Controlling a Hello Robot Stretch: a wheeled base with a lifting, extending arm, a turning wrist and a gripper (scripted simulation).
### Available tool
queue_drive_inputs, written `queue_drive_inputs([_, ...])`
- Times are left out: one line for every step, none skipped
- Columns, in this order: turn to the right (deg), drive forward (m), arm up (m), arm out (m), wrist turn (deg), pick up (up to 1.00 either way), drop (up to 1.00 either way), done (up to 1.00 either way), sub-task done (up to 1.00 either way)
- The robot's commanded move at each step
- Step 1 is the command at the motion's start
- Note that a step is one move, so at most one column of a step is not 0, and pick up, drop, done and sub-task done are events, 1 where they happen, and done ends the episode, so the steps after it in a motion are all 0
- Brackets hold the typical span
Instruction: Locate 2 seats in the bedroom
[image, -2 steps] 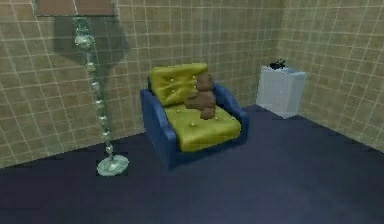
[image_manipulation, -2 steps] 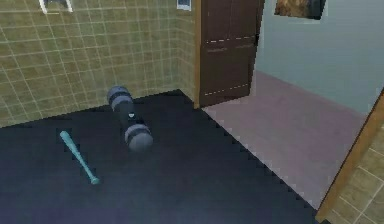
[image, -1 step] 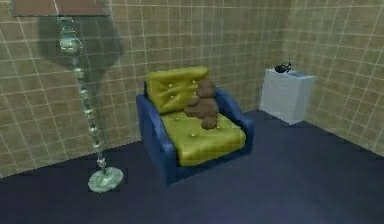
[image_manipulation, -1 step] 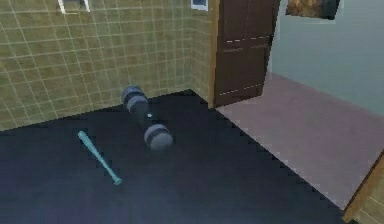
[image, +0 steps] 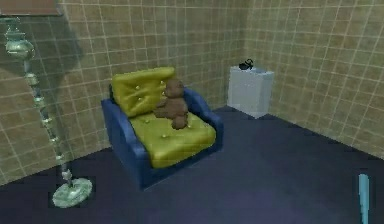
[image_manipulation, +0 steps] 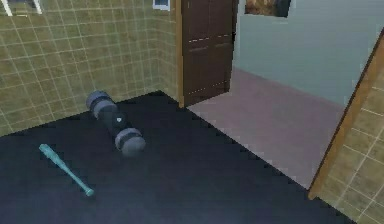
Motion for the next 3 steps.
queue_drive_inputs([0.0, 0.50, 0.00, 0.00, 0.0, 0.00, 0.00, 0.00, 0.00])
queue_drive_inputs([-12.0, 0.00, 0.00, 0.00, 0.0, 0.00, 0.00, 0.00, 0.00])
queue_drive_inputs([0.0, 0.00, 0.00, 0.00, 0.0, 0.00, 0.00, 0.00, 1.00])
